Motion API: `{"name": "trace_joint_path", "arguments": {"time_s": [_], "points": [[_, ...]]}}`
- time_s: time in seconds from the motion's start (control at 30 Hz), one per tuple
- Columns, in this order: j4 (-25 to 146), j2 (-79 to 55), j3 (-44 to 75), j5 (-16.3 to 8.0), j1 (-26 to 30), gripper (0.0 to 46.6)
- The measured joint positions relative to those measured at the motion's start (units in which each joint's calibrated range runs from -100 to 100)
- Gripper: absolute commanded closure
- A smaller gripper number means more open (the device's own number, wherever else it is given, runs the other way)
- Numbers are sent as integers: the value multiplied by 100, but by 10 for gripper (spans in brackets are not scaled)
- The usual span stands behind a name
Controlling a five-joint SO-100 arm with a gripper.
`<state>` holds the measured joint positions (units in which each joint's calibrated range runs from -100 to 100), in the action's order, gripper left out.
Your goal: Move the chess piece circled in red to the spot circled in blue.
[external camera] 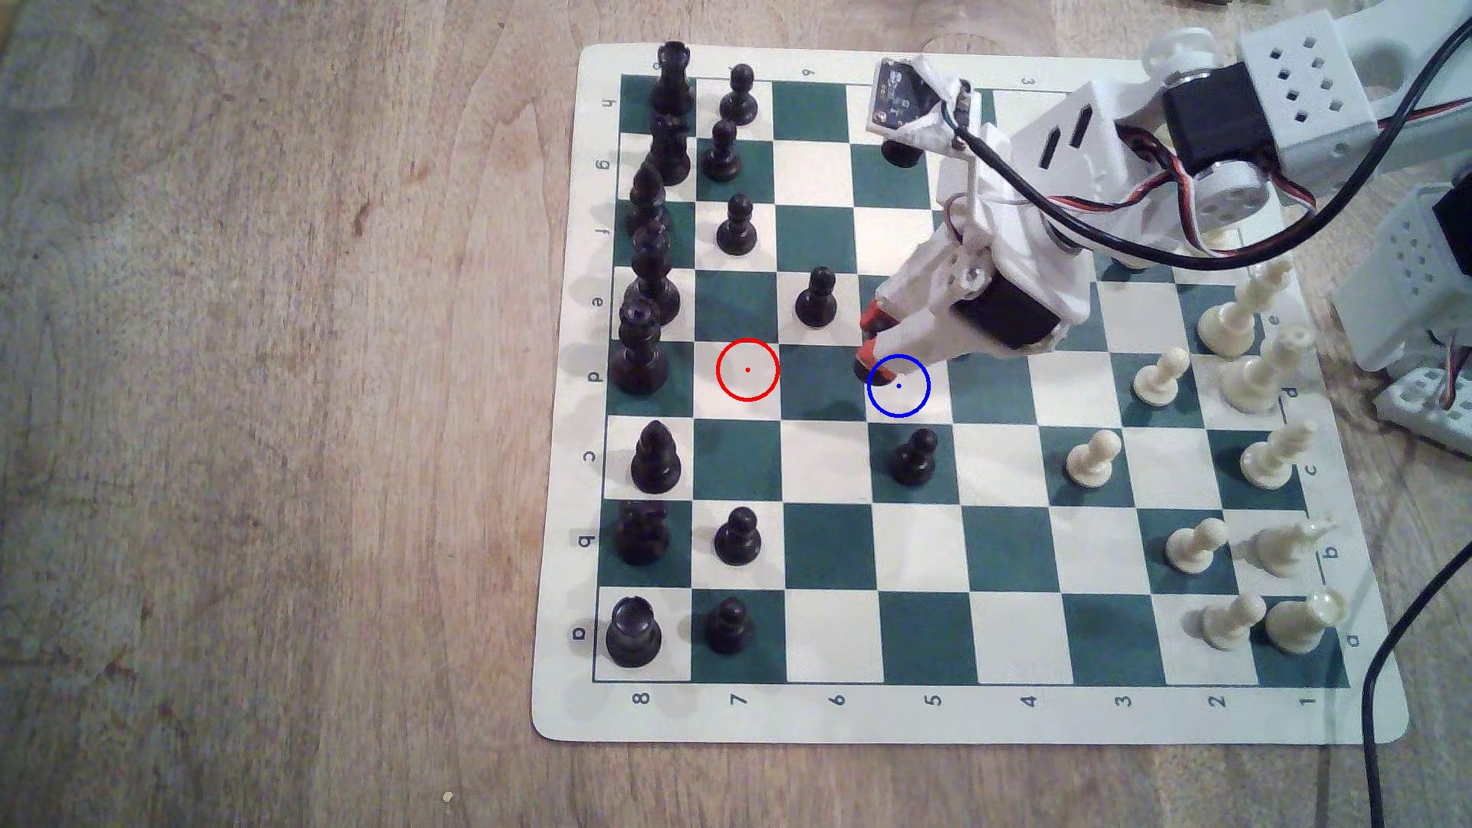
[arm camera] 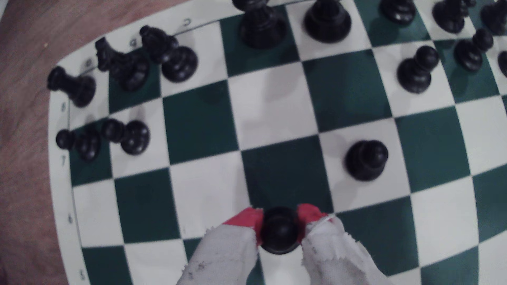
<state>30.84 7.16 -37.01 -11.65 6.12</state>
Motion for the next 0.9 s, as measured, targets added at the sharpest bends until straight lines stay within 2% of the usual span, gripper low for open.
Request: {"name": "trace_joint_path", "arguments": {"time_s": [0.9], "points": [[0,-352,-99,88,0,464]]}}
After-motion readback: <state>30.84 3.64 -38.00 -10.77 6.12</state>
